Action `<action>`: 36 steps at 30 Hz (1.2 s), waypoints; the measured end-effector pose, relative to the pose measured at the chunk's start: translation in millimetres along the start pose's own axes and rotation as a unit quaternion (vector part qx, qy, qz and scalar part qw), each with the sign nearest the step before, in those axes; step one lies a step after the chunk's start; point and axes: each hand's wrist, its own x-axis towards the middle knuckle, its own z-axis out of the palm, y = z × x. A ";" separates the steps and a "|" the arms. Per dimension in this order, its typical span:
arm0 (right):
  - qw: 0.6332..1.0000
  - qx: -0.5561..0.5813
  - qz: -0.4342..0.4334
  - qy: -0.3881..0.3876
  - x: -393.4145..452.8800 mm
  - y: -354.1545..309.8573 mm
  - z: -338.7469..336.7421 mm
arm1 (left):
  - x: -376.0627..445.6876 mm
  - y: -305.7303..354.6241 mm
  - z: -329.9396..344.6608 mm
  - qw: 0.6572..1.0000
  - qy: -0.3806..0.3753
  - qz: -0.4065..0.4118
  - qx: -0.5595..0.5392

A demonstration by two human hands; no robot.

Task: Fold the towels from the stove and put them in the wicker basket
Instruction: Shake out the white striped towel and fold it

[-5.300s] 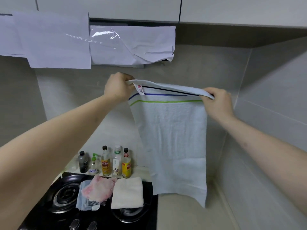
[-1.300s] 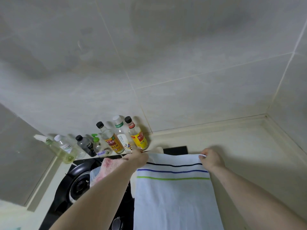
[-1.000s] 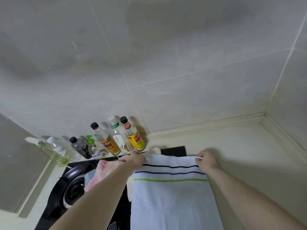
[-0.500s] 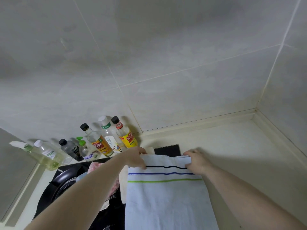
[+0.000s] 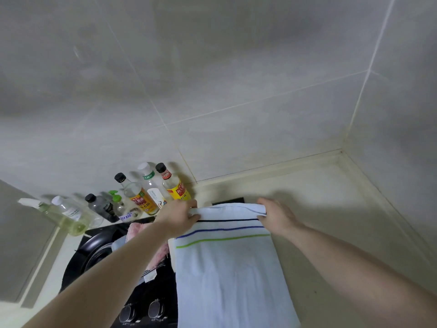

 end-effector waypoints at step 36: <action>0.983 0.005 -0.099 -0.151 -221.4 15.3 37.1 | -236.5 49.2 132.4 0.976 -0.009 -0.193 -0.099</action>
